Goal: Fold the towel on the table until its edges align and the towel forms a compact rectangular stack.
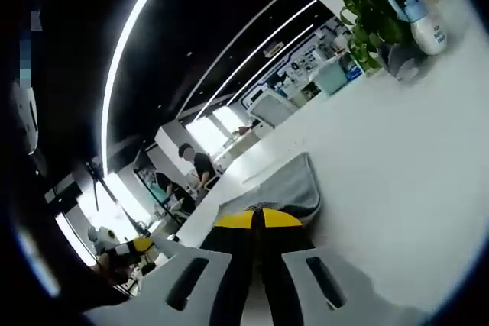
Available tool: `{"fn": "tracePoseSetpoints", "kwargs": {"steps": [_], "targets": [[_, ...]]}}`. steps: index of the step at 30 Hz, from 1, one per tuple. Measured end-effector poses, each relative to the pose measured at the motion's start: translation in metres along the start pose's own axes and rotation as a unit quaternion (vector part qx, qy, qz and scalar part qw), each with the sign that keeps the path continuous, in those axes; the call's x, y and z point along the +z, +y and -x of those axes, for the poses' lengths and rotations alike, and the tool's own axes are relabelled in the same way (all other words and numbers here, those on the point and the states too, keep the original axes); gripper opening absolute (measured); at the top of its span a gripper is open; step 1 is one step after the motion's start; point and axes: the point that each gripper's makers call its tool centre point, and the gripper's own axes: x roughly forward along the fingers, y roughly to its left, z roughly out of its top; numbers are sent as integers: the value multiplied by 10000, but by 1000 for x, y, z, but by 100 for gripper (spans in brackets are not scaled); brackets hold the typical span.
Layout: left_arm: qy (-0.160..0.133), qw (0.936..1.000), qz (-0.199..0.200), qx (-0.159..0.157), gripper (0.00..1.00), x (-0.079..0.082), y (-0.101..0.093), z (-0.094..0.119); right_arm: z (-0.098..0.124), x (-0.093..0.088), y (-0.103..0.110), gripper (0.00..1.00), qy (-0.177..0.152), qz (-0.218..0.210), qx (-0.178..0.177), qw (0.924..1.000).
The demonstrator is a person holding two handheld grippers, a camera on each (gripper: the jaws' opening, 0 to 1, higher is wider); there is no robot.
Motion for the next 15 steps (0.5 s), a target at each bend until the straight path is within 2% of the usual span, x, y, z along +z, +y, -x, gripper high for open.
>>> {"fn": "tracePoseSetpoints", "kwargs": {"steps": [6,15], "targets": [[-148,9998,-155,-51,1,12,-14,-2,3,12,4,0,-149,-11,91,9998],[-363,9992,-166,-76,1,31,-31,3,10,36,14,0,-349,-48,305,9989]]}}
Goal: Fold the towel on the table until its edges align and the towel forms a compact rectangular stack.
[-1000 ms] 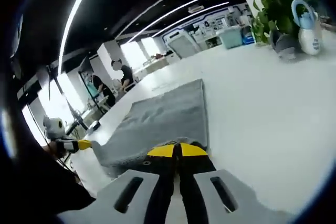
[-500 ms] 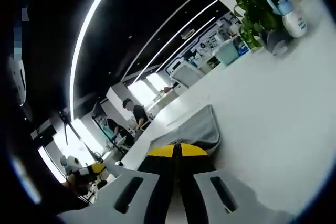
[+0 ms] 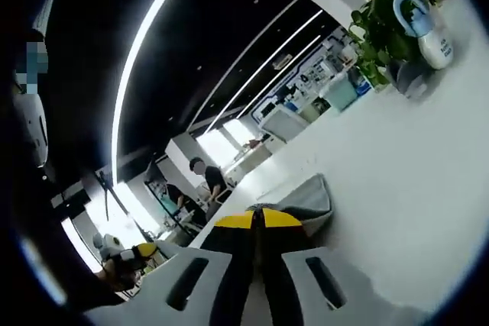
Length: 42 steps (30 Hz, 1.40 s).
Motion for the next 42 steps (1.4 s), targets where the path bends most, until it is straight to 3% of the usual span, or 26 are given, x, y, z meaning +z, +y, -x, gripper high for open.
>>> {"fn": "tracePoseSetpoints", "kwargs": {"steps": [7,9,11,17,24,34,42], "targets": [[-284,9991,117,291,1,17,-11,1,6,13,4,0,40,-85,205,9997],[-336,9988,99,350,1,20,-15,0,10,13,7,0,396,317,302,9983],[-399,9984,124,379,1,23,-19,-1,12,16,11,0,489,457,359,9971],[-519,9977,53,421,1,30,-28,-2,18,33,18,0,417,513,449,9968],[-765,9952,99,603,1,39,-28,12,22,46,31,0,422,740,552,9948],[-942,9933,95,670,1,49,-29,23,21,50,45,0,473,975,750,9913],[-871,9937,-29,706,1,47,-29,31,26,51,46,0,573,1138,711,9893]]}}
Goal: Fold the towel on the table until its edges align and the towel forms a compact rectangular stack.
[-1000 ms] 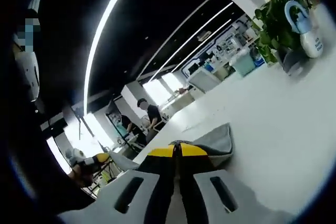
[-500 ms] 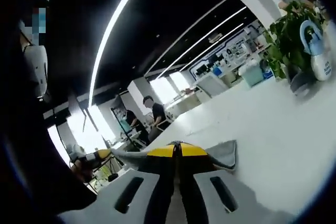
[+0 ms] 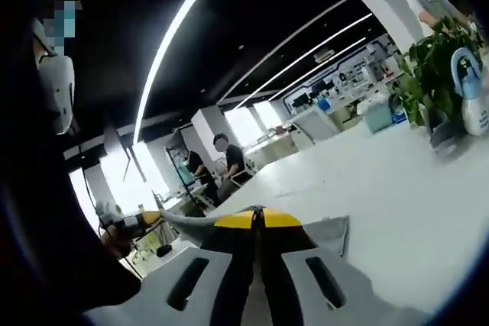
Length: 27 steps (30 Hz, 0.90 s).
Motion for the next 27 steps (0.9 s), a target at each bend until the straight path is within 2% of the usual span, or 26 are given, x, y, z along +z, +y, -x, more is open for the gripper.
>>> {"fn": "tracePoseSetpoints", "kwargs": {"steps": [9,13,17,27], "targets": [[233,9995,-191,76,1,-12,9,-7,-12,-11,-13,0,281,101,-128,9995],[302,9993,-156,142,1,-16,15,-8,-18,-12,-17,0,415,195,-128,9989],[402,9988,-202,169,1,-19,19,-10,-26,-13,-23,0,552,385,-120,9977],[598,9971,-418,198,1,-19,29,-26,-48,-15,-41,0,776,385,-129,9962]]}}
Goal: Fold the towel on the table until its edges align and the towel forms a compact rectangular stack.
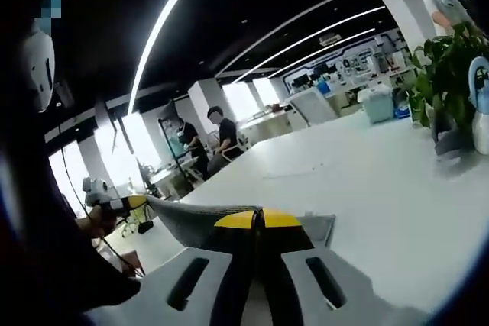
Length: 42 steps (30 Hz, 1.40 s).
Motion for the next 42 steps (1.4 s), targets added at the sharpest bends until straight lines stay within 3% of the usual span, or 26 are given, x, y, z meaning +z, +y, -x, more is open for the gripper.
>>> {"fn": "tracePoseSetpoints", "kwargs": {"steps": [6,9,13,16,21,29,42], "targets": [[179,9998,-44,-6,1,-4,6,-12,-10,-4,-10,0,113,-47,-71,9999],[487,9984,-246,-159,1,-9,11,-14,-16,-3,-13,0,153,-43,-71,9998],[549,9978,-229,-289,2,-4,16,-18,-24,-3,-15,0,237,67,-45,9997],[741,9959,-477,-226,2,-8,21,-31,-31,-7,-21,0,363,111,-88,9992],[797,9958,-423,-180,2,-13,27,-48,-39,-15,-34,0,563,34,-187,9982],[1132,9913,-624,-243,2,-21,38,-61,-51,-26,-49,0,872,32,-208,9960],[1197,9911,-534,-225,2,-23,54,-74,-64,-23,-50,0,974,38,-204,9950]]}}
